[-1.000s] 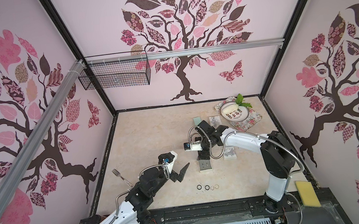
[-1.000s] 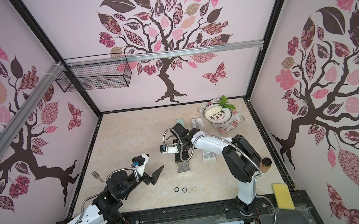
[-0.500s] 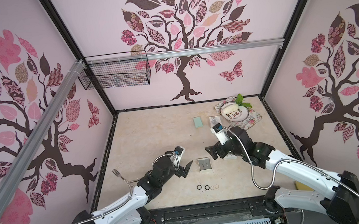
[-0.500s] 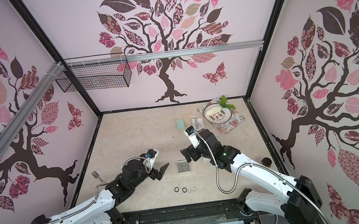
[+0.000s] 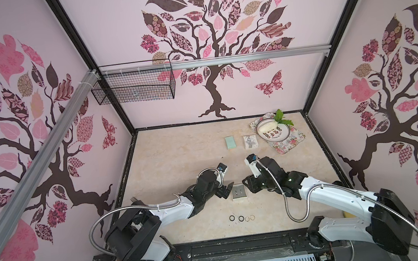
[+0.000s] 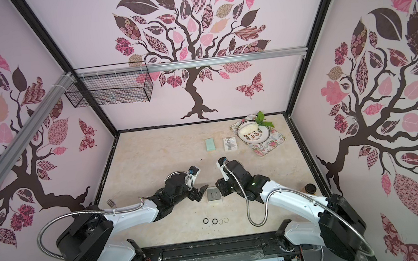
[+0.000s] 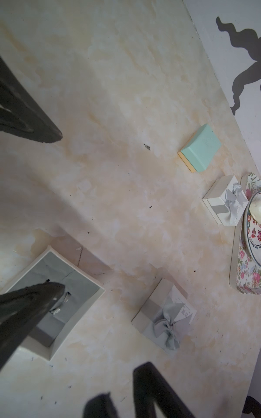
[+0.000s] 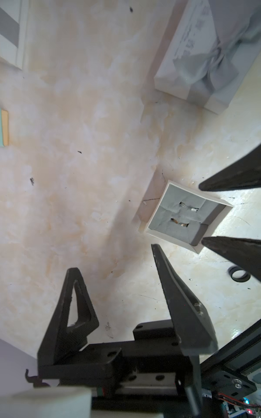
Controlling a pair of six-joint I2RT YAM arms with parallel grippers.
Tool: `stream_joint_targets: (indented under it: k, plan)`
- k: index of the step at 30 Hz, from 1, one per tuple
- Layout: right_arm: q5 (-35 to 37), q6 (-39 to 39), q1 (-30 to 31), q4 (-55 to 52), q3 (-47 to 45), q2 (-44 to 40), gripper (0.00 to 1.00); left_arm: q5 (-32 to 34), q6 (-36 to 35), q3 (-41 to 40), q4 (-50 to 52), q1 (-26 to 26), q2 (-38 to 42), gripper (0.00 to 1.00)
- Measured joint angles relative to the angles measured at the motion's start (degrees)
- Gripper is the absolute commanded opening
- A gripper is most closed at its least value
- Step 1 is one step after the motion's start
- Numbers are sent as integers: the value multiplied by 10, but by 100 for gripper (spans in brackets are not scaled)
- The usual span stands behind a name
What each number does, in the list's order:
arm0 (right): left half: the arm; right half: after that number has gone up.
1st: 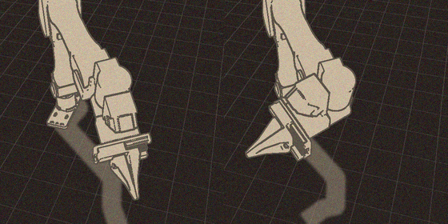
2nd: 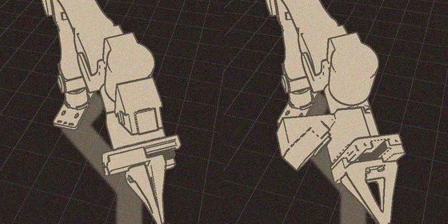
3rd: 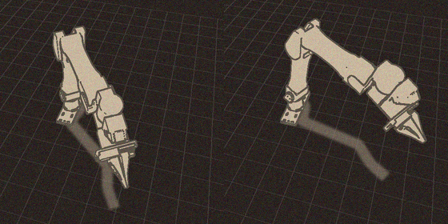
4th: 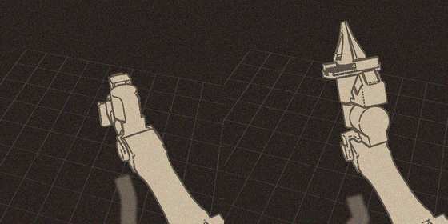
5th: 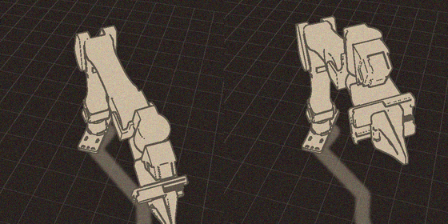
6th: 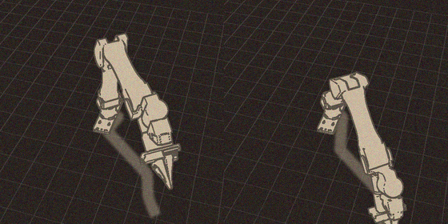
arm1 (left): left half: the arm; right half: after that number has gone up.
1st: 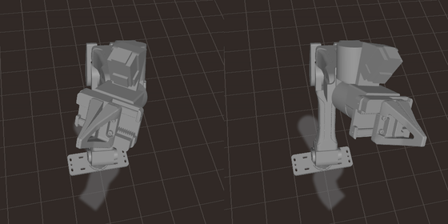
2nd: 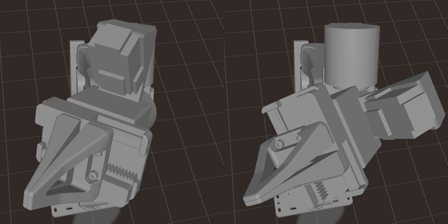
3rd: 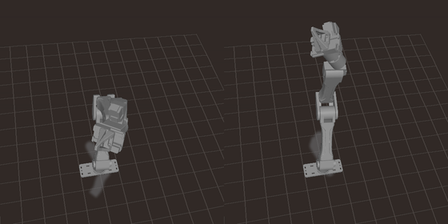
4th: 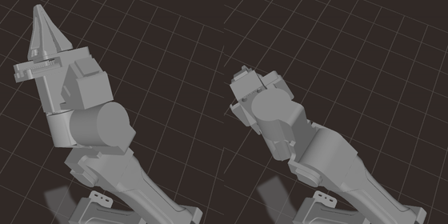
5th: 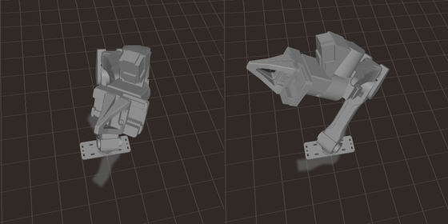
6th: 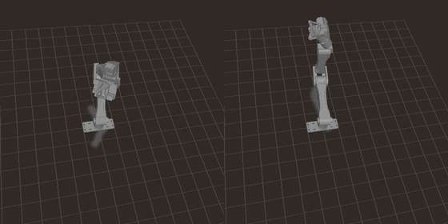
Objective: Take the rings out of the lift-off lid box
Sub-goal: Take out the ring from the jewelry box.
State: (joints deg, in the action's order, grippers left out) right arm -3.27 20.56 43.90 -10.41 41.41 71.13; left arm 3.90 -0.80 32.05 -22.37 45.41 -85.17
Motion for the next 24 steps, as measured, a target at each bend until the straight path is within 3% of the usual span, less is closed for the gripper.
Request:
stream_joint_targets:
  k: [9,24]
  plan:
    - [5,2,18,-10,31,88,34,8,6,8,-77,0,-77,98]
    - [14,12,33,-14,33,123,25,4,11,6,-170,1,-119,98]
